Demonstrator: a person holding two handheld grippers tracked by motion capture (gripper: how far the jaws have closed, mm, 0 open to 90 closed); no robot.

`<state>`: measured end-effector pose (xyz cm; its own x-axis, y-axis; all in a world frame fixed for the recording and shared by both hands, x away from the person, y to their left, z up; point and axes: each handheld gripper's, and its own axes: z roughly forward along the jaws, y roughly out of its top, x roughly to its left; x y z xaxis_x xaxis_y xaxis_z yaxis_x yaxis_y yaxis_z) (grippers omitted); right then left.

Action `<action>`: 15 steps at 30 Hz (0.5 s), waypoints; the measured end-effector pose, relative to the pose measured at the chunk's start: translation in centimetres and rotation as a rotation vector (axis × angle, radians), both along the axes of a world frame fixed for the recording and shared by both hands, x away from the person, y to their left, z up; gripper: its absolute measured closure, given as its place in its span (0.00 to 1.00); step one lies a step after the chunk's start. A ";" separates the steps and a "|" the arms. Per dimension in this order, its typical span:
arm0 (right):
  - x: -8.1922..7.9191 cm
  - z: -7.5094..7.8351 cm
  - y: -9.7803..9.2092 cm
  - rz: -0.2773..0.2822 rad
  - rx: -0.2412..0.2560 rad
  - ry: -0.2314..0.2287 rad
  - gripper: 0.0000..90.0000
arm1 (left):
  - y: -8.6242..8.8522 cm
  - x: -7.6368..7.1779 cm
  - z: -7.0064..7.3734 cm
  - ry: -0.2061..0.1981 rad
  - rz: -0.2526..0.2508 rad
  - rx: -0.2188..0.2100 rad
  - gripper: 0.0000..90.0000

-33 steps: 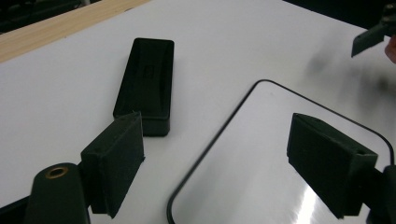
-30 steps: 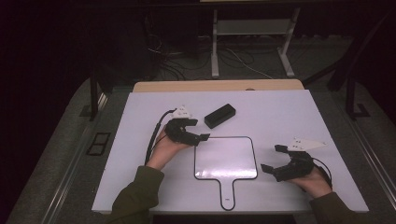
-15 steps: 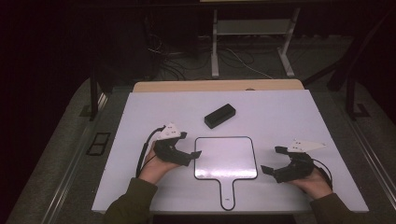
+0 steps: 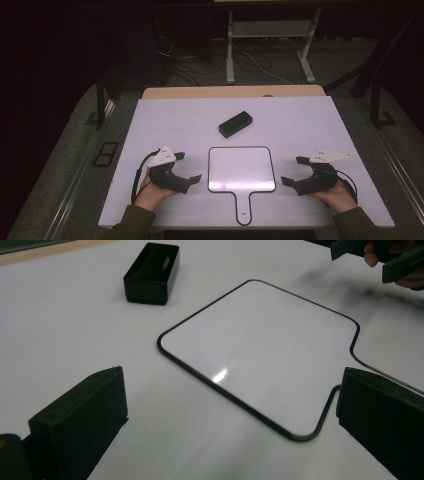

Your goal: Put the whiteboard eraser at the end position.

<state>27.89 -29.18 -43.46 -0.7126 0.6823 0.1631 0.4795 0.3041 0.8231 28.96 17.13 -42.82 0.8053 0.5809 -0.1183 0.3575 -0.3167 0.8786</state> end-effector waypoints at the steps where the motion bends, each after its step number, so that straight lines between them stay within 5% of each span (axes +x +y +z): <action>1: 0.0 0.0 0.0 -0.001 0.000 -0.001 0.00 | 0.2 -0.2 -0.1 0.005 0.009 -0.005 0.00; 15: 0.0 0.0 -0.1 -0.009 -0.007 -0.002 0.00 | 0.6 -1.1 -0.9 0.032 0.014 0.007 0.00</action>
